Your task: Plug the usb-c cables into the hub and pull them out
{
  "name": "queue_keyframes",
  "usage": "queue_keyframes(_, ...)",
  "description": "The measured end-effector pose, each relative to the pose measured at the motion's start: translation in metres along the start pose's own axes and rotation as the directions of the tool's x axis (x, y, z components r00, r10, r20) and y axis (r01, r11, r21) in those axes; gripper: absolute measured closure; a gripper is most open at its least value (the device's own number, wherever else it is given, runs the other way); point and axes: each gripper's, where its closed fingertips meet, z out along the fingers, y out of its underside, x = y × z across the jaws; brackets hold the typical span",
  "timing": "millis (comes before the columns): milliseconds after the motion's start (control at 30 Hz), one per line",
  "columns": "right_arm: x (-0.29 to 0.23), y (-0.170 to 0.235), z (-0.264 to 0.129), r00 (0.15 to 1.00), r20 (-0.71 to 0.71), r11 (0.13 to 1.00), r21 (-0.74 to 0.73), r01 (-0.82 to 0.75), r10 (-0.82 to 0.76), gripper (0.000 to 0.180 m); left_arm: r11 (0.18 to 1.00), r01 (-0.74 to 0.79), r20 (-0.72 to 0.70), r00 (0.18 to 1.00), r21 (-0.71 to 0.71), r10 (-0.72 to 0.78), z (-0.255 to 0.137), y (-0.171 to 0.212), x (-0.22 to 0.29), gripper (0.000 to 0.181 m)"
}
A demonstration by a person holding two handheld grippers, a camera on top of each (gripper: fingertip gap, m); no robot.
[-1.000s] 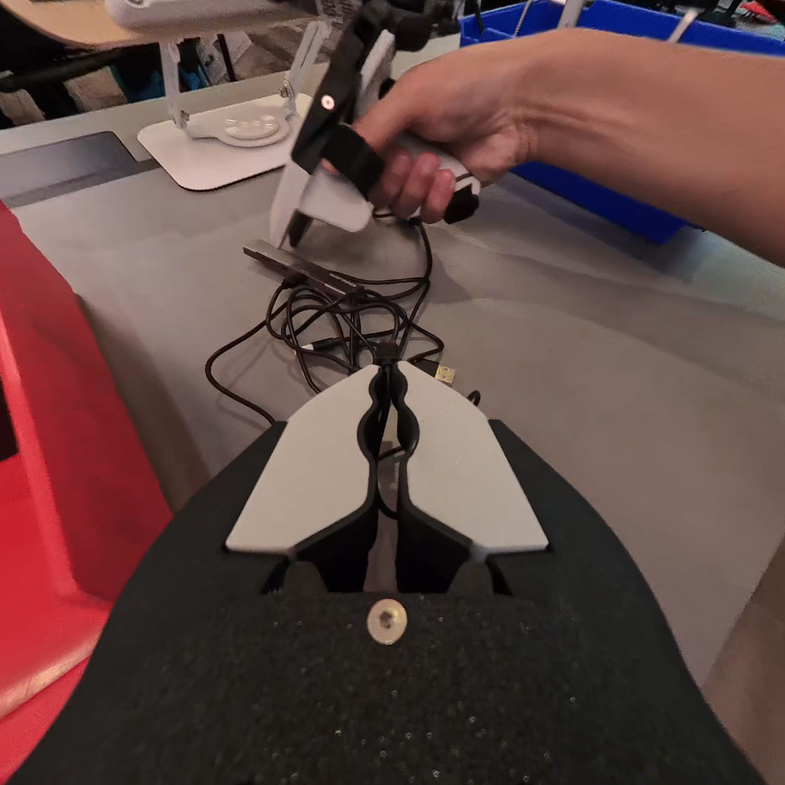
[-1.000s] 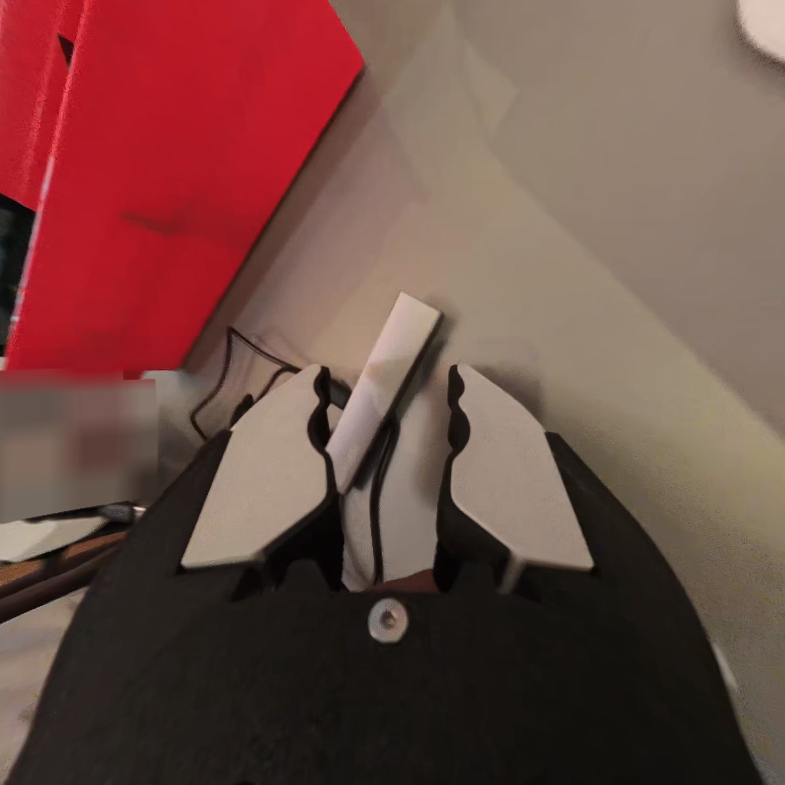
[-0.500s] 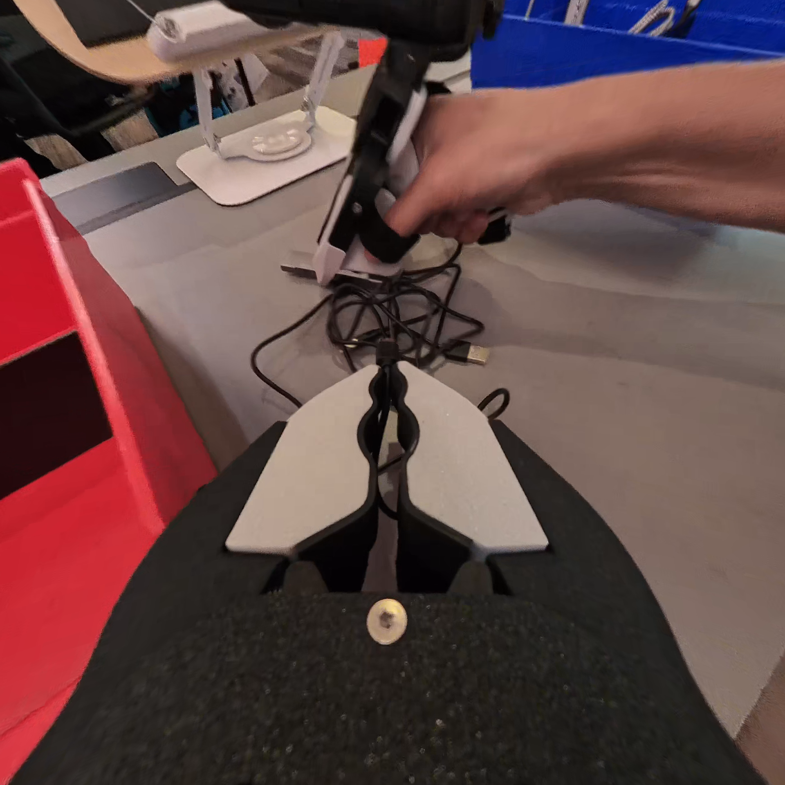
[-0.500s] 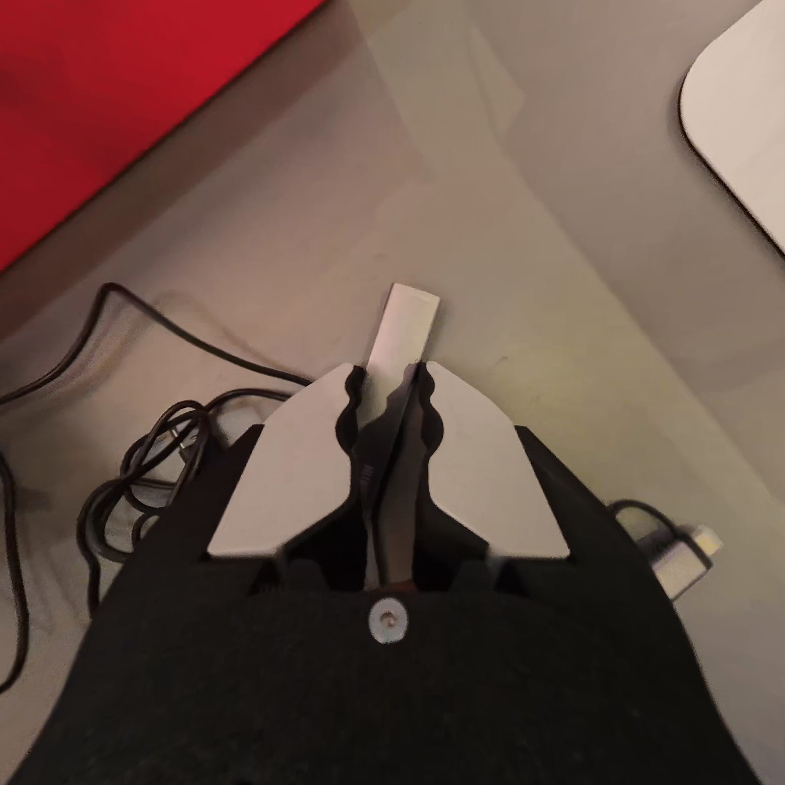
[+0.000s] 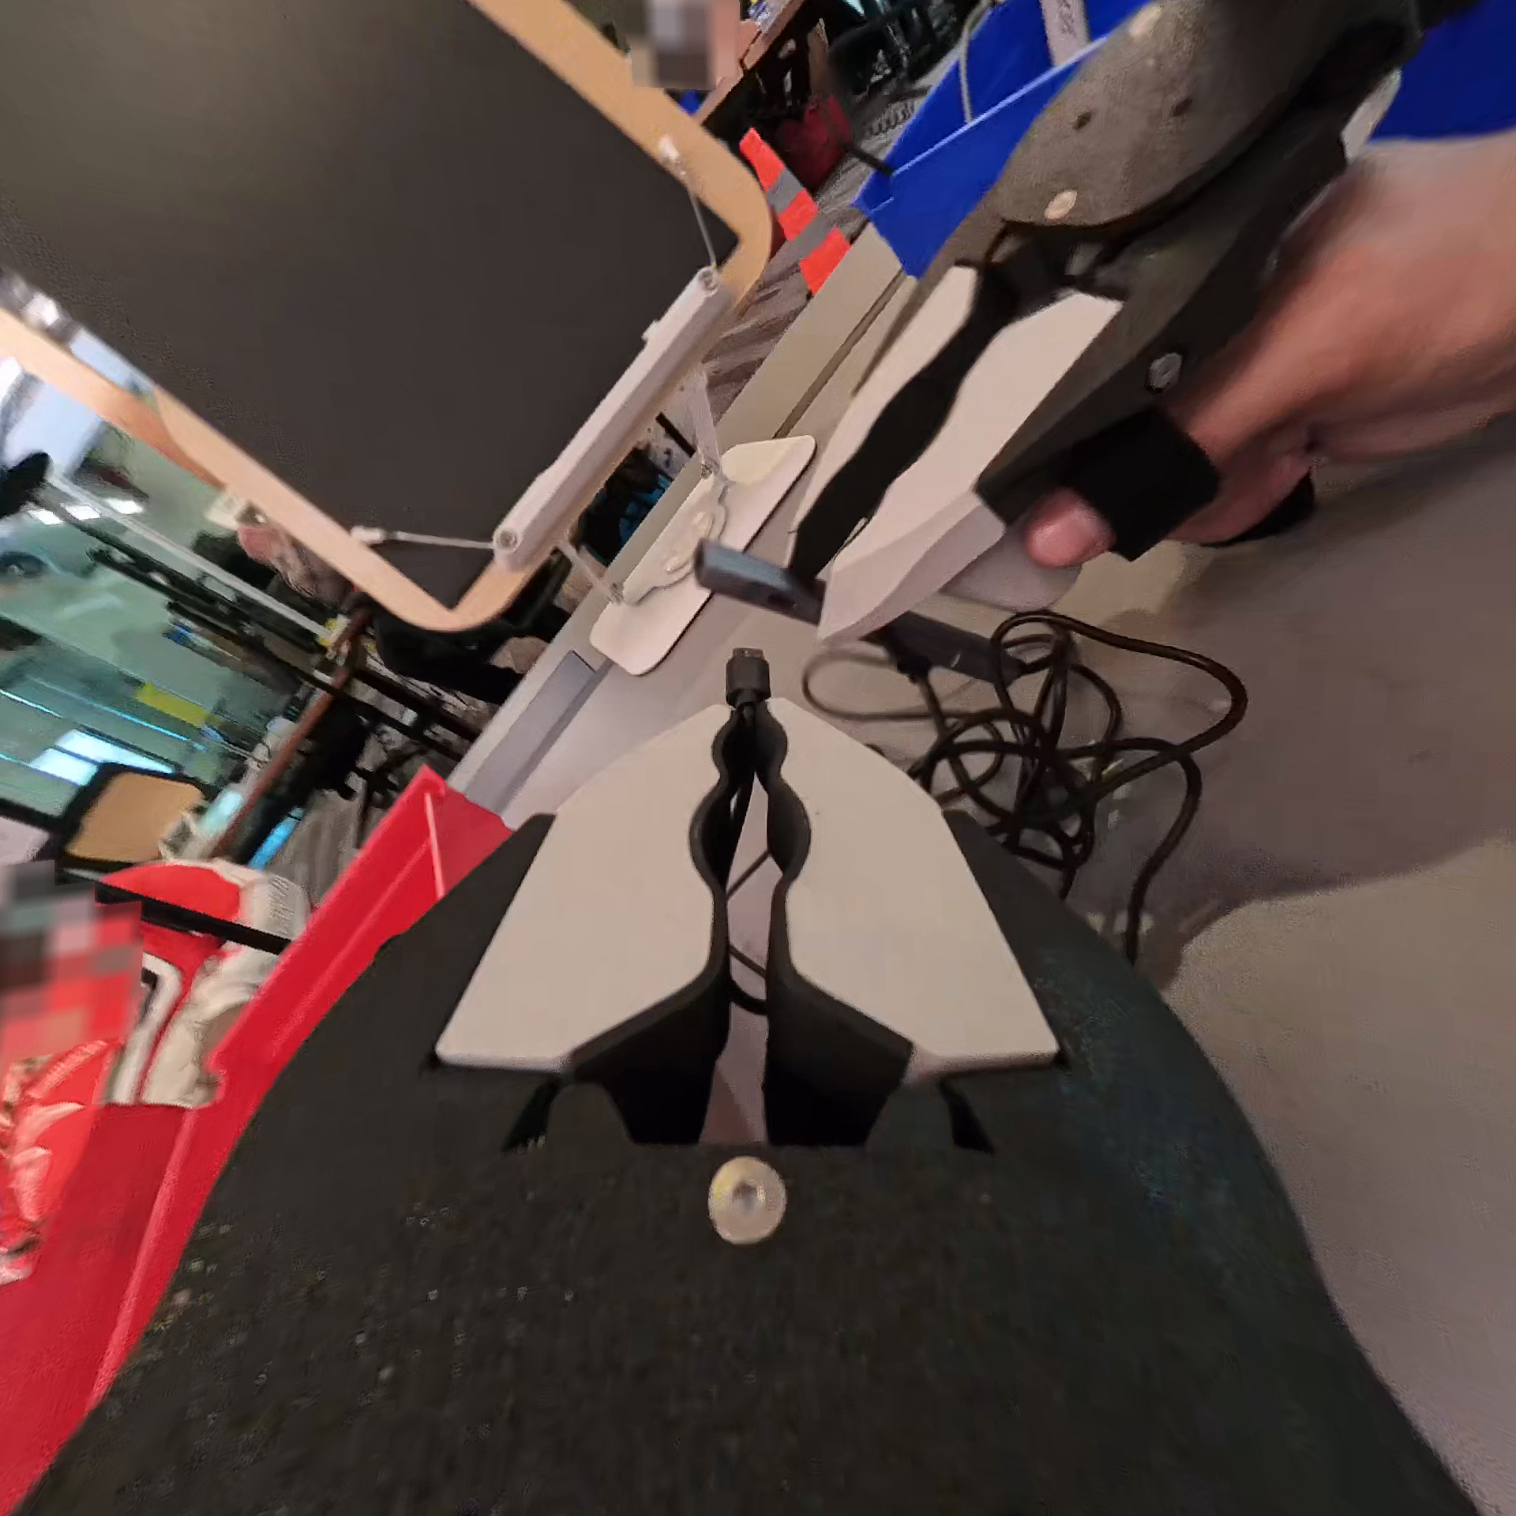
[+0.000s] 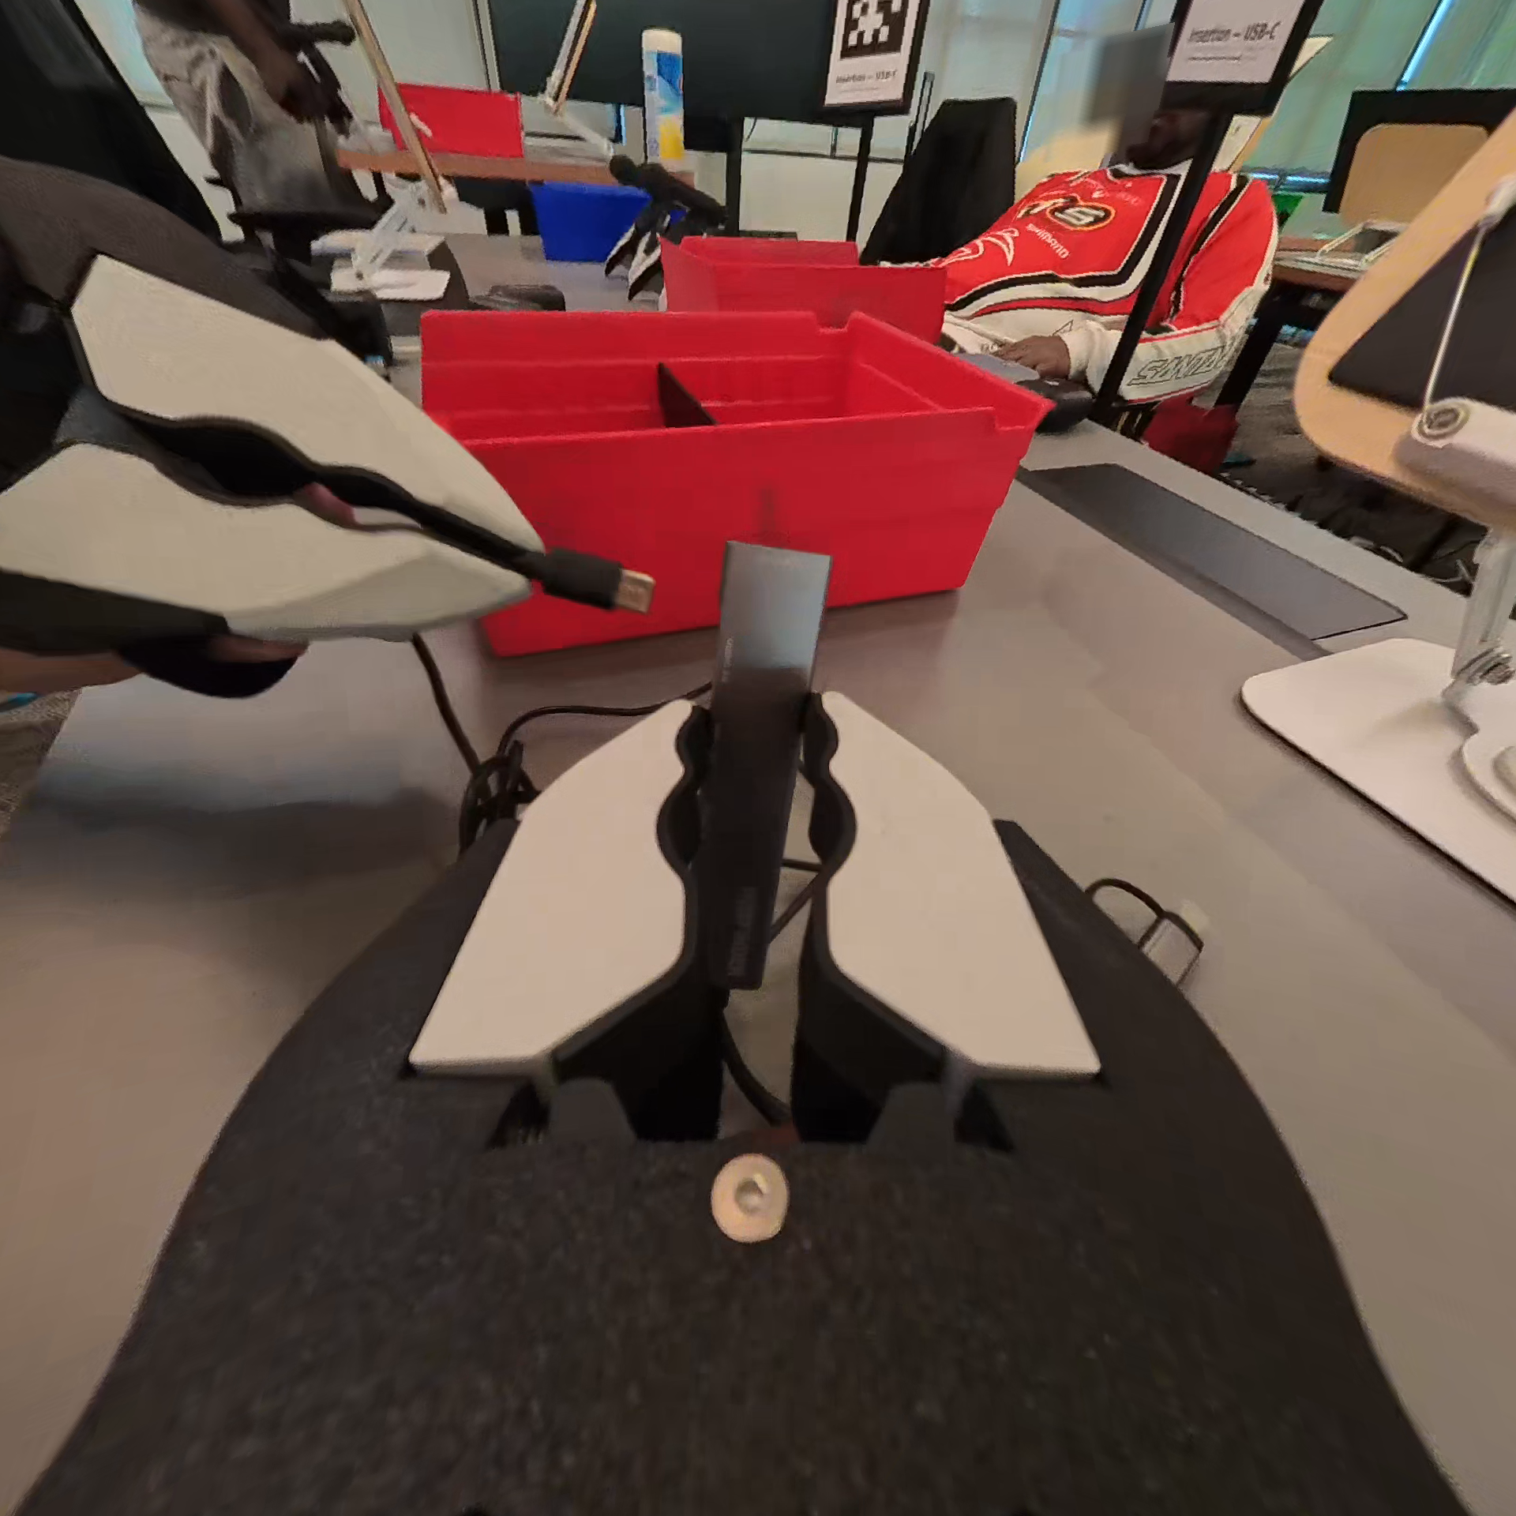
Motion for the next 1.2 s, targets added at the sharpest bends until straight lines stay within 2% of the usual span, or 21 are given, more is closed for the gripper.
queue_keyframes(67,0.003,0.003,0.001,1.0,-0.021,1.0,-0.012,-0.017,0.017,0.157,0.994,-0.108,0.026,0.994,0.008,0.107,0.004,-0.01,0.007,0.179)
queue_keyframes(133,0.003,0.005,0.002,1.0,-0.029,1.0,-0.023,-0.009,0.008,0.157,0.983,-0.175,0.061,0.982,-0.046,0.178,0.01,-0.008,0.009,0.179)
queue_keyframes(267,0.004,0.002,0.0,0.999,-0.046,1.0,-0.021,-0.004,0.003,0.157,0.986,-0.14,0.07,0.987,-0.087,0.146,0.017,-0.004,0.006,0.179)
queue_keyframes(333,0.005,0.001,0.0,0.999,-0.04,1.0,-0.011,-0.018,0.018,0.157,0.992,-0.111,0.06,0.992,-0.055,0.114,0.017,-0.005,0.006,0.179)
queue_keyframes(700,0.014,0.007,0.002,0.996,-0.062,0.997,-0.032,-0.073,0.071,0.157,0.989,-0.14,0.027,0.99,-0.047,0.141,0.018,0.001,0.017,0.179)
queue_keyframes(800,0.026,0.018,0.005,0.986,-0.133,0.99,-0.086,-0.11,0.098,0.157,0.995,-0.065,0.009,0.998,-0.078,0.066,0.02,0.009,0.016,0.179)
queue_keyframes(833,0.031,0.025,0.005,0.983,-0.18,0.989,-0.137,-0.062,0.037,0.156,0.996,-0.026,0.001,1.0,-0.091,0.026,0.021,0.013,0.014,0.18)
queue_keyframes(900,0.028,0.025,0.003,0.957,-0.223,0.967,-0.214,0.14,-0.187,0.157,0.991,0.103,-0.032,0.994,-0.088,-0.106,0.022,0.015,0.013,0.179)
queue_keyframes(967,0.022,0.022,0.002,0.885,-0.254,0.907,-0.271,0.323,-0.39,0.157,0.962,0.259,-0.071,0.962,-0.083,-0.265,0.023,0.015,0.01,0.18)
queue_keyframes(1033,0.019,0.019,0.001,0.81,-0.285,0.848,-0.316,0.425,-0.512,0.157,0.917,0.384,-0.102,0.913,-0.109,-0.395,0.023,0.021,0.01,0.179)
queue_keyframes(1067,0.017,0.022,0.001,0.797,-0.257,0.818,-0.369,0.441,-0.546,0.157,0.893,0.428,-0.113,0.889,-0.139,-0.444,0.024,0.027,0.011,0.179)
queue_keyframes(1133,0.012,0.041,-0.003,0.831,-0.143,0.754,-0.523,0.397,-0.537,0.156,0.862,0.455,-0.15,0.858,-0.225,-0.492,0.024,0.041,0.022,0.179)
queue_keyframes(1200,0.007,0.069,-0.016,0.925,-0.042,0.685,-0.685,0.248,-0.377,0.158,0.857,0.432,-0.158,0.86,-0.281,-0.485,0.023,0.054,0.031,0.179)
